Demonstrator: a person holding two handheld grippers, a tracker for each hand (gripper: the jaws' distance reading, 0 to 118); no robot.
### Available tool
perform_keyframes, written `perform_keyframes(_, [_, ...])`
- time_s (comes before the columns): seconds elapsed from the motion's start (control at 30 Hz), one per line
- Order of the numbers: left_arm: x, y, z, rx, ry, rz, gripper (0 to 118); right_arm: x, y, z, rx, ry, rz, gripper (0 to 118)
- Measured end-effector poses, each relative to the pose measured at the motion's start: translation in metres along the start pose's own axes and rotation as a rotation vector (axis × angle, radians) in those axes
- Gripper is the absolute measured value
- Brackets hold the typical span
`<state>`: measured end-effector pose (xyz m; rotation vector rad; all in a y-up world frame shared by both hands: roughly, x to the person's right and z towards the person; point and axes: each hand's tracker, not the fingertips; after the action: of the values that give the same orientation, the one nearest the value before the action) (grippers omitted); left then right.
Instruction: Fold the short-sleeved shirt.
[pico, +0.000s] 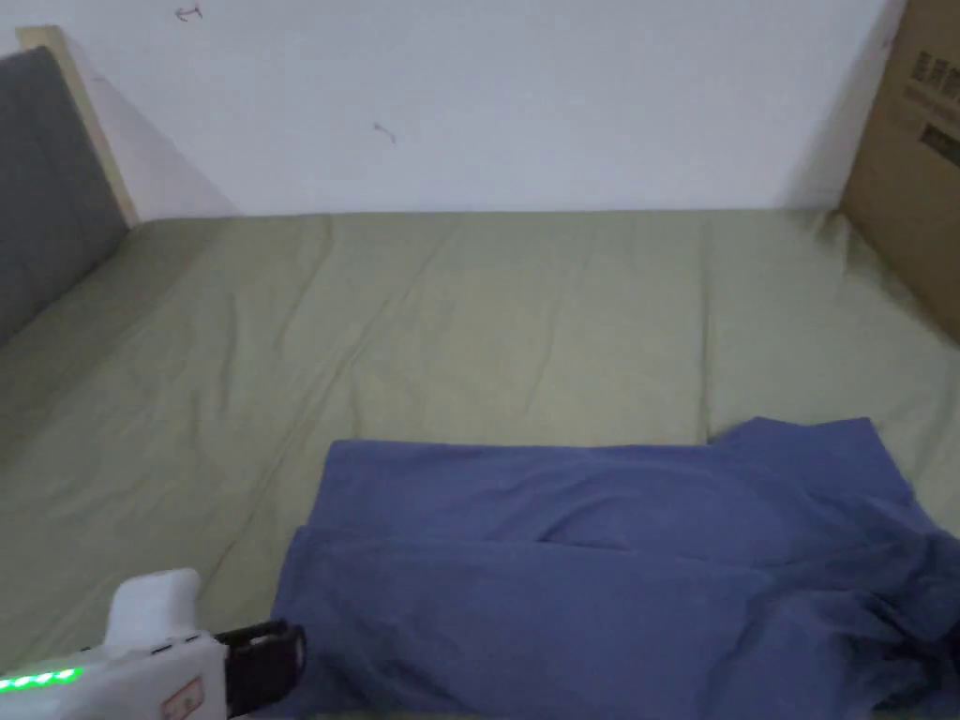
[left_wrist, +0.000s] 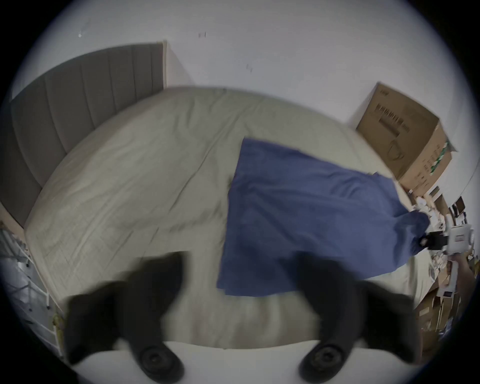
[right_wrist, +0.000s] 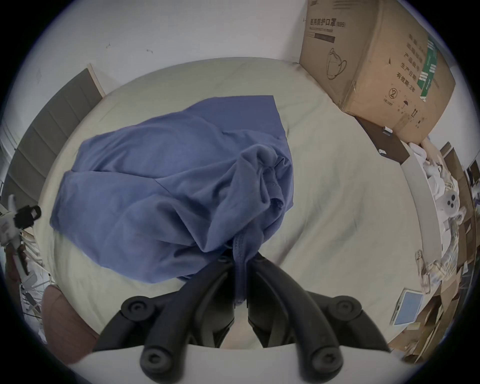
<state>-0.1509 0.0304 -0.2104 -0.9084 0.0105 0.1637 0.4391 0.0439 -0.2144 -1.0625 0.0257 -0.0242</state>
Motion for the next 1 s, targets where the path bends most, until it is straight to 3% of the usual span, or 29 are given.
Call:
perform_keyframes(0.03, [-0.002, 0.002, -0.011, -0.044, 0.015, -0.008, 111, -0.007, 0.001, 0.009, 0.0, 0.006, -0.004, 7])
perform_keyframes(0.07, [-0.003, 0.001, -0.017, -0.061, 0.025, -0.016, 117, -0.009, -0.001, 0.011, -0.004, 0.014, -0.003, 7])
perform_keyframes(0.1, [-0.002, 0.004, -0.026, -0.032, 0.041, -0.024, 111, -0.011, -0.002, 0.012, -0.005, 0.019, 0.004, 7])
perform_keyframes(0.2, [0.004, -0.003, -0.054, -0.171, 0.127, -0.111, 111, -0.015, -0.001, 0.009, 0.01, 0.015, 0.037, 7])
perform_keyframes(0.23, [0.008, -0.007, -0.064, -0.22, 0.111, -0.141, 104, -0.016, -0.001, 0.008, 0.007, 0.012, 0.036, 7])
perform_keyframes(0.27, [0.011, -0.011, -0.071, -0.213, 0.096, -0.15, 105, -0.016, -0.002, 0.006, -0.001, 0.011, 0.025, 7])
perform_keyframes(0.3, [0.017, -0.012, -0.063, -0.121, 0.141, -0.168, 102, -0.015, 0.001, 0.002, -0.007, 0.007, 0.011, 7])
perform_keyframes(0.33, [0.024, -0.012, -0.058, -0.111, 0.117, -0.196, 91, -0.014, 0.0, 0.0, -0.01, 0.003, 0.001, 7])
perform_keyframes(0.43, [0.042, -0.015, -0.04, -0.06, 0.064, -0.312, 25, -0.011, 0.0, -0.004, -0.015, 0.004, -0.027, 7])
perform_keyframes(0.47, [0.047, -0.016, -0.036, -0.052, 0.056, -0.338, 9, -0.01, -0.001, -0.003, -0.009, 0.009, -0.044, 7])
perform_keyframes(0.5, [0.05, -0.017, -0.033, -0.034, 0.113, -0.375, 8, -0.009, -0.002, 0.0, -0.004, 0.017, -0.062, 7])
perform_keyframes(0.6, [0.045, -0.011, -0.023, -0.033, 0.083, -0.37, 7, -0.004, -0.002, 0.015, 0.011, 0.019, -0.097, 7])
perform_keyframes(0.77, [0.032, 0.0, 0.012, 0.043, 0.131, -0.439, 7, 0.013, -0.015, 0.062, 0.049, 0.01, -0.091, 7])
perform_keyframes(1.0, [0.001, -0.049, 0.061, -0.058, 0.023, -0.364, 7, 0.027, -0.095, 0.092, -0.04, 0.064, -0.219, 7])
